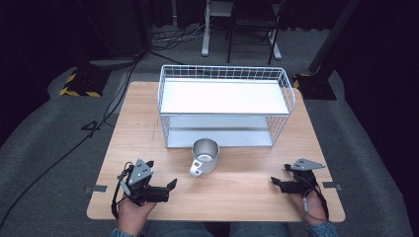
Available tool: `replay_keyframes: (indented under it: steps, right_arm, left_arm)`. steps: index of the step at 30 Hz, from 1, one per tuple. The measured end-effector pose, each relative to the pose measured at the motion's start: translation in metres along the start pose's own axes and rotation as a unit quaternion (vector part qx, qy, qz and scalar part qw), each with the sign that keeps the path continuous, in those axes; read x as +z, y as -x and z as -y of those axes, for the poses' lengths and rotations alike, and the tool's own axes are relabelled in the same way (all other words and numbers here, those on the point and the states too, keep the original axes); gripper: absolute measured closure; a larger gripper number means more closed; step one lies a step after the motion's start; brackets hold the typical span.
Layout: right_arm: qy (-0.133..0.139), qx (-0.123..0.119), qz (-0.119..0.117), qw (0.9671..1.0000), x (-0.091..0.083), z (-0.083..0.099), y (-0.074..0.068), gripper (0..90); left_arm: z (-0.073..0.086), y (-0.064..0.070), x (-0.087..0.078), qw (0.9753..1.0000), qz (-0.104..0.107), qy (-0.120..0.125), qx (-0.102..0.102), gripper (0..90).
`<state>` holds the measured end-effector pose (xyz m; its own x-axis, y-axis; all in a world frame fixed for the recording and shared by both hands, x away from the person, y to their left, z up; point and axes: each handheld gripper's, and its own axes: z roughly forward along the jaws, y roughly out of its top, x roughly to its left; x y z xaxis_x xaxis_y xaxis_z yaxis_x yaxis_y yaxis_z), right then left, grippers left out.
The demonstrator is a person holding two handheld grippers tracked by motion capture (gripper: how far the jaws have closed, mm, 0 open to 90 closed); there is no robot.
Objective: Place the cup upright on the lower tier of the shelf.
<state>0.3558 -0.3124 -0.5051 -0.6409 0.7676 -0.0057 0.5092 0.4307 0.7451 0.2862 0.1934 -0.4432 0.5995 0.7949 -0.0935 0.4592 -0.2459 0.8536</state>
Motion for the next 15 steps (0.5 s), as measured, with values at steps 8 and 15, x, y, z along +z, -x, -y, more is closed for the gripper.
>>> replay_keyframes:
  steps: [8, 15]
  right_arm:
    - [0.001, 0.002, 0.001, 1.0, 0.0, 0.0, 0.0, 20.9]
    - [0.001, 0.003, 0.002, 1.0, 0.0, 0.0, 0.0, 21.5]
  left_arm:
    - [-0.01, 0.016, 0.013, 0.9996, 0.025, 0.011, -0.004, 0.3]
    - [-0.016, 0.03, 0.028, 0.9987, 0.043, 0.029, -0.005, 0.2]
